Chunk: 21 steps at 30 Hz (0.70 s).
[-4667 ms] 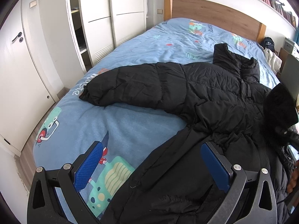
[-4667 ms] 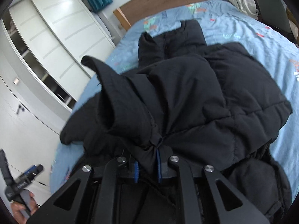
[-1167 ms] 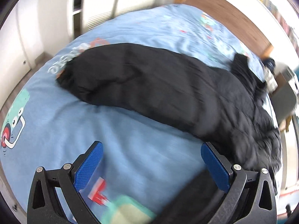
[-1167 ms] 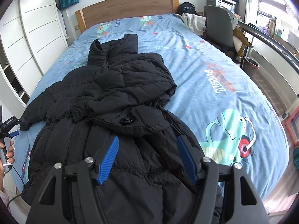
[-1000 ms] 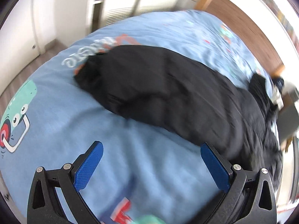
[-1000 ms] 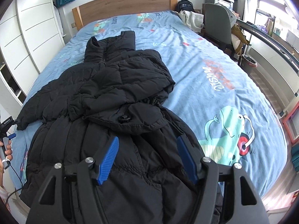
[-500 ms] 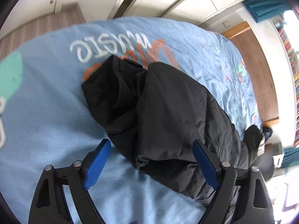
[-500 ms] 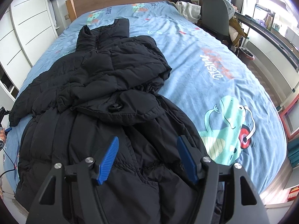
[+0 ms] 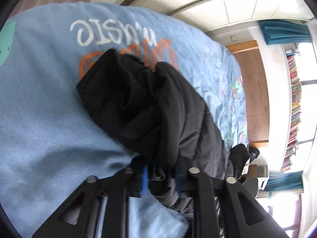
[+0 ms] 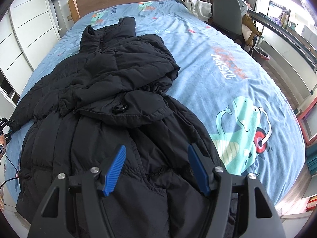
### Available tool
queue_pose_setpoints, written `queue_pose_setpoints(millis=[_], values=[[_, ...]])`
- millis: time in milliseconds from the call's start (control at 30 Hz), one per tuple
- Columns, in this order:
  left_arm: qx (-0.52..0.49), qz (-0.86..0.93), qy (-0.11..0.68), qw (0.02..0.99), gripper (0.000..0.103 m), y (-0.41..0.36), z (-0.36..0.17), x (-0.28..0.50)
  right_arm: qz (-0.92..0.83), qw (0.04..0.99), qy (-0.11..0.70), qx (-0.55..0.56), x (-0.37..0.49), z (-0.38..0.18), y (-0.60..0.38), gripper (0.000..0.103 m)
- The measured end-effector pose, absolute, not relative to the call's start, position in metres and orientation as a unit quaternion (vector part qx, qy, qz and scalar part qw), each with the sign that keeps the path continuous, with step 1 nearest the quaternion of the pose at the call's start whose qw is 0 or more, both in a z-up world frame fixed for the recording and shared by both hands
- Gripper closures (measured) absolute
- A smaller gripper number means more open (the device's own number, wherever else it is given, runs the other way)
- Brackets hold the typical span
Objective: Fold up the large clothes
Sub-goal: 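Fold the held sleeve over the coat body, then open the left tool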
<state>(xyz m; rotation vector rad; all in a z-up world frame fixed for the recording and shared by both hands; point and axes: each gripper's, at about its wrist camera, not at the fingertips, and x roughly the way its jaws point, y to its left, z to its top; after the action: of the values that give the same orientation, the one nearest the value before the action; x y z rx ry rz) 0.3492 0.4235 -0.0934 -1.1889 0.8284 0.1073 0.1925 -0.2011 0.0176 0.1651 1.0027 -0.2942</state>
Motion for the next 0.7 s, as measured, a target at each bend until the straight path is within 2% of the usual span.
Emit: queue_pose_setpoints(millis=[200,700], values=[[-0.511,0.039,0.373,0.773,0.094,0.411,-0.065,0.359,-0.136,0.866,0.473,0.086,0.187,0.02,-0.202,0.039],[-0.388,-0.022,0.359,0.849,0.095,0.339,0.044,0.375,-0.144,0.88,0.434,0.127,0.153,0.035,-0.233,0.039]])
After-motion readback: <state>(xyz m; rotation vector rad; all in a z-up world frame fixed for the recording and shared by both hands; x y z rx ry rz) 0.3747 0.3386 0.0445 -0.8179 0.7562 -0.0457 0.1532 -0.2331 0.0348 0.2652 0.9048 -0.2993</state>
